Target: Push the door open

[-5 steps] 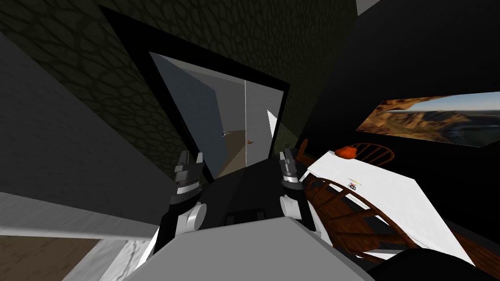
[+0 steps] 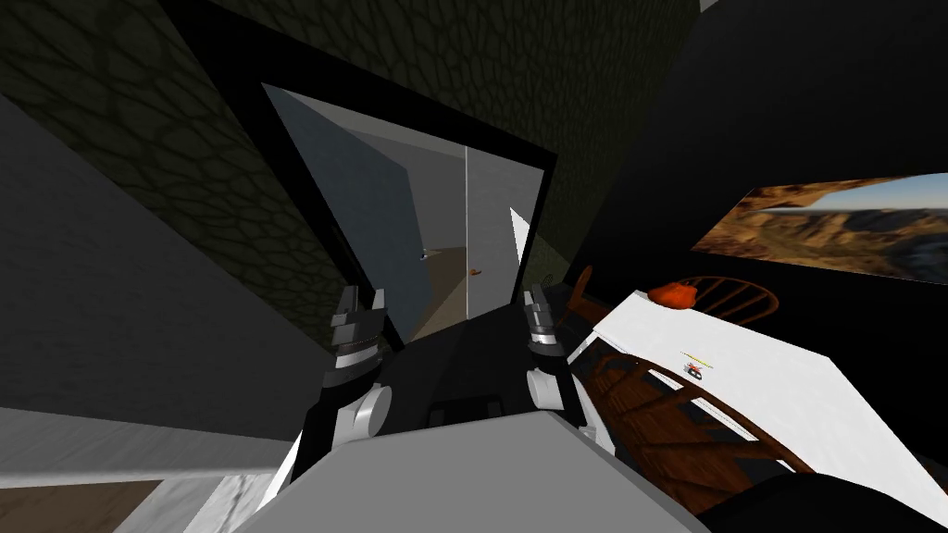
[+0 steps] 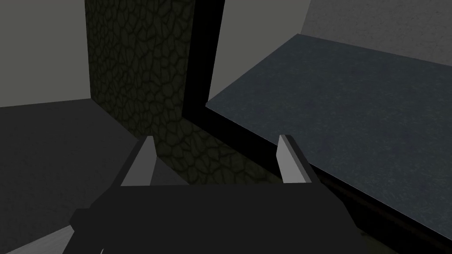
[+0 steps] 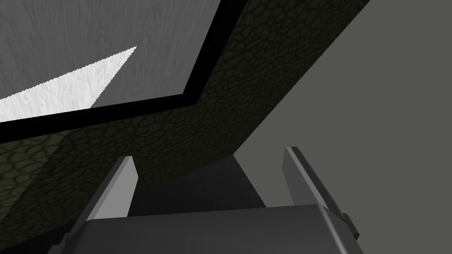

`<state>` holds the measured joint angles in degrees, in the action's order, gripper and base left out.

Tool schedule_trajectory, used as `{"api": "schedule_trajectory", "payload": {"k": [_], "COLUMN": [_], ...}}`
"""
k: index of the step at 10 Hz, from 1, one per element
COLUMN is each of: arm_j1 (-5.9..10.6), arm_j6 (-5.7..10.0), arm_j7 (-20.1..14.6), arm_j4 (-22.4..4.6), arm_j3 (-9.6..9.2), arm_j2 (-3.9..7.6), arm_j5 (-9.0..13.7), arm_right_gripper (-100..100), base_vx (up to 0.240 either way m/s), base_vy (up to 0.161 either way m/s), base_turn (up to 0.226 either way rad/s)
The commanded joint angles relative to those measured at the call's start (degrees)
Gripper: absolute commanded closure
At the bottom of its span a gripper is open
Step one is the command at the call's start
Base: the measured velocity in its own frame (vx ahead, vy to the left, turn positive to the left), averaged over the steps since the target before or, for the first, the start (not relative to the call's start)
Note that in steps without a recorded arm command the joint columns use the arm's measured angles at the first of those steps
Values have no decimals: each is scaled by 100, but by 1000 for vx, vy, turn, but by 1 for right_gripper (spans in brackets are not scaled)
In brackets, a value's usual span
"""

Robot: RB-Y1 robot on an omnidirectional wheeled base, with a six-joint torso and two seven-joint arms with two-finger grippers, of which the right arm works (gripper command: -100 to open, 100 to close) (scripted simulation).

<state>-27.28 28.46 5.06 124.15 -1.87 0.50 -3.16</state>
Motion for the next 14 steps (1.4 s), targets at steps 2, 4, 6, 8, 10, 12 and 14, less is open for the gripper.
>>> {"api": "schedule_trajectory", "payload": {"k": [2,4,6,8,10,12,14], "arm_j1": [109,218,330,457,587,729,800], "arm_j6": [83,133,184,242,302,366,399], "arm_j7": [-13,-28,-42,-58,-75,-94,-103], "arm_j4": [-319,-593,-873,-1193,-1519,-1846,-2054], "arm_j3": [-25,-46,-67,-91,-115,-142,-155], "arm_j2": [49,88,127,163,198,227,241], "arm_j5": [20,39,58,80,102,127,139], "arm_right_gripper": [-100,-100,-100,-100,-100,-100,-100], "base_vx": [81,82,88,102,99,99,58], "base_vy": [-19,-19,-24,-39,-30,-34,-23], "base_turn": [26,33,33,35,39,43,23]}}
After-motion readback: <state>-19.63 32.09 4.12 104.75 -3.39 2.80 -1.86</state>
